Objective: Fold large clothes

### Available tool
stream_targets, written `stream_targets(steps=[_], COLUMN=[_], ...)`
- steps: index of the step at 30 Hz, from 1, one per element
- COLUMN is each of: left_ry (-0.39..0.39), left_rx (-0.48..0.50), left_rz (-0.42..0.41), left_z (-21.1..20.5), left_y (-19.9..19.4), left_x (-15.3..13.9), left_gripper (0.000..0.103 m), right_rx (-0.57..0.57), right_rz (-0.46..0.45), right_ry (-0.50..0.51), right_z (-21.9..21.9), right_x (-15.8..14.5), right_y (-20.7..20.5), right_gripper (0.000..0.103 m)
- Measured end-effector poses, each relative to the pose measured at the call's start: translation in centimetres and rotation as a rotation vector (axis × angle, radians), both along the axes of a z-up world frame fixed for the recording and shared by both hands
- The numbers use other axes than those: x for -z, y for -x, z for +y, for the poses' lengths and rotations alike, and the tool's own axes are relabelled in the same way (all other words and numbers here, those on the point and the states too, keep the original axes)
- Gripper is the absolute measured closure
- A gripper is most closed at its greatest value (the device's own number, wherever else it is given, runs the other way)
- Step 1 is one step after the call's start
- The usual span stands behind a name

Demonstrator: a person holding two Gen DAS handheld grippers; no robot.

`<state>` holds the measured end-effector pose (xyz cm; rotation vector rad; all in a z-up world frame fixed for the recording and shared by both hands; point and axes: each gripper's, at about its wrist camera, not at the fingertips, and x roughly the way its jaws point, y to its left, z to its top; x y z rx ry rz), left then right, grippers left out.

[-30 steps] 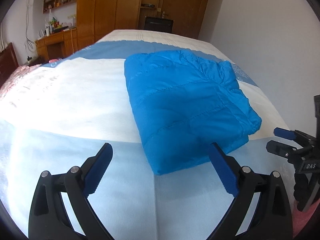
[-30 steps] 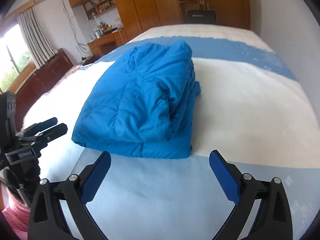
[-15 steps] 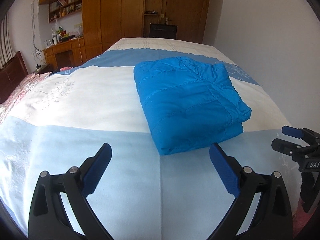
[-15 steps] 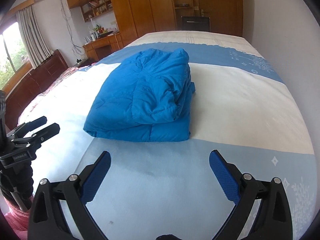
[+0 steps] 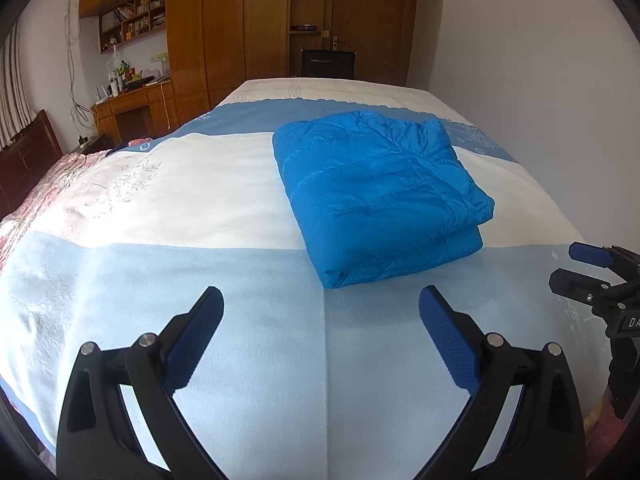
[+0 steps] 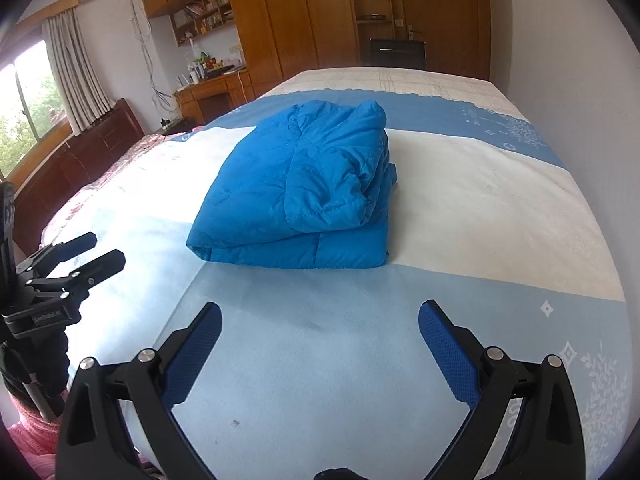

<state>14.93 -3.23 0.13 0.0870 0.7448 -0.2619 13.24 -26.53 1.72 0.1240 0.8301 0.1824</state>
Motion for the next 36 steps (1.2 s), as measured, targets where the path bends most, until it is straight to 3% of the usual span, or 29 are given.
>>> stream_targets(steps=[36], left_ry=[0.005], left_rx=[0.030], left_rz=[0.006], left_z=[0.4], left_y=[1.1], left_x=[-0.2], left_gripper=[0.006], right_rx=[-0.018], right_rz=[-0.015], right_ry=[0.009], right_z=[0.2], right_x=[-0.3], right_y=[0.4], right_gripper=[0.004])
